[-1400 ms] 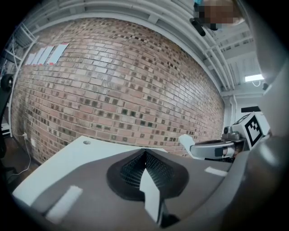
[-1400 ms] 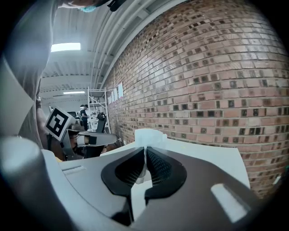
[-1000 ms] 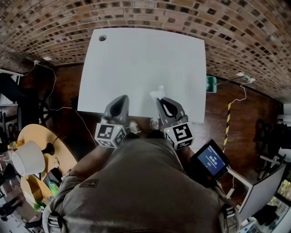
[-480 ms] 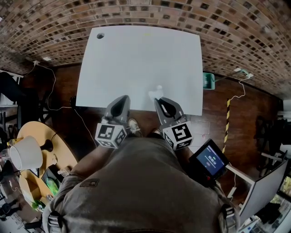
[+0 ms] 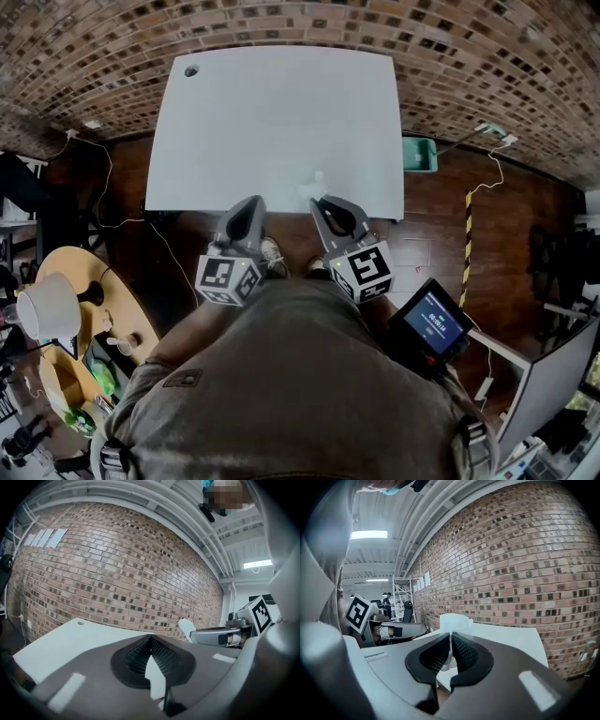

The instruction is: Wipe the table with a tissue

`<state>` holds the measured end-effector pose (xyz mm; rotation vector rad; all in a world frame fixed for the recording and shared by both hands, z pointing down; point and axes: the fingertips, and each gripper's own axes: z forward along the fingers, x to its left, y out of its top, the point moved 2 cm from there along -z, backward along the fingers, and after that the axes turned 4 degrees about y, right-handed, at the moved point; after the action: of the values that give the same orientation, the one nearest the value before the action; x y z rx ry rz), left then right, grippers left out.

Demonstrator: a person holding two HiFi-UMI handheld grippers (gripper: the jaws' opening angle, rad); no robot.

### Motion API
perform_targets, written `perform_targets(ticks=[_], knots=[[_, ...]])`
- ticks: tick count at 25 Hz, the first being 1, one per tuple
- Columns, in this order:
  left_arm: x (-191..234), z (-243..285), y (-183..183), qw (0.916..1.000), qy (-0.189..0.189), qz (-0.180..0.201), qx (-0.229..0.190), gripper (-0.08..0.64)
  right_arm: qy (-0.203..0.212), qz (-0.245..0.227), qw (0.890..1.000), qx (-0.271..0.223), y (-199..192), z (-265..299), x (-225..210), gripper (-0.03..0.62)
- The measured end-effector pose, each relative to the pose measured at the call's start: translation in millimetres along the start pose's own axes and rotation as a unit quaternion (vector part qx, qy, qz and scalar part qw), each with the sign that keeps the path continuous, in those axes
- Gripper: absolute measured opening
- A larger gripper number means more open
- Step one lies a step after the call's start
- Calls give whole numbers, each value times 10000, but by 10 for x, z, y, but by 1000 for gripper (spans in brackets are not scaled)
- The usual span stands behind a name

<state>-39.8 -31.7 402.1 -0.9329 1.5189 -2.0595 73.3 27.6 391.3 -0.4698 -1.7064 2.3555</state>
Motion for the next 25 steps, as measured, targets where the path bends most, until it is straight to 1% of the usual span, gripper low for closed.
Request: perform_targets(ticks=[10,25], knots=[[-111,-66,-41,10000,48,38,-11,2,79,-27,10000,10,-47,-112,7,26],[-147,-85,-72,10000,49,25,-18,2,155,-73,9998,51,-85,-110,33,28]])
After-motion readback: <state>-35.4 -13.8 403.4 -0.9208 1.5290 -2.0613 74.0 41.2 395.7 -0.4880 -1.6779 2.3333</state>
